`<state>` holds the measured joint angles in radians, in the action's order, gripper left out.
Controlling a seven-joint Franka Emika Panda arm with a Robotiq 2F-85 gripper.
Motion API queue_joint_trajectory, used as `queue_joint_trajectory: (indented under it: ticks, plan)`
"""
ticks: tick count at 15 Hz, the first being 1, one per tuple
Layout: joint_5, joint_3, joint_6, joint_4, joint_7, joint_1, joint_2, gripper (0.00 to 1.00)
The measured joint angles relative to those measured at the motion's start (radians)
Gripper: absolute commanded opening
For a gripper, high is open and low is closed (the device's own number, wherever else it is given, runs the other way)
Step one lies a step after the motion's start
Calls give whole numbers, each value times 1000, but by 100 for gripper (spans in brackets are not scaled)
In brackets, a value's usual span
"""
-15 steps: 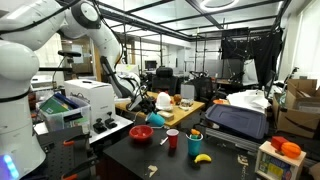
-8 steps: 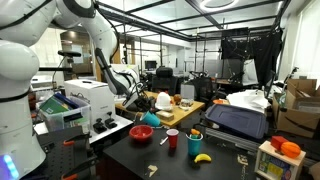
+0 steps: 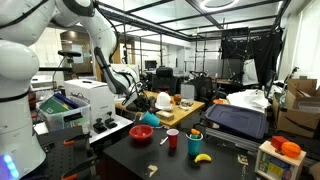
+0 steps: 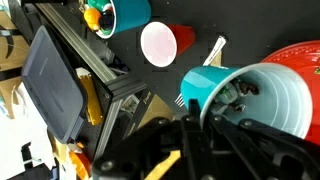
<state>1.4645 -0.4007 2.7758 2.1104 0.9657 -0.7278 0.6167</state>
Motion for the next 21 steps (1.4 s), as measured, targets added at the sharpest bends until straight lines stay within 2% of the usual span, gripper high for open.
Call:
queue_joint_trajectory:
  ticks: [12,21]
  plan:
    - [-15,19,-1,-12,0,0,17,1]
    - [-56,56,-68,-142,-1,-10,99,1]
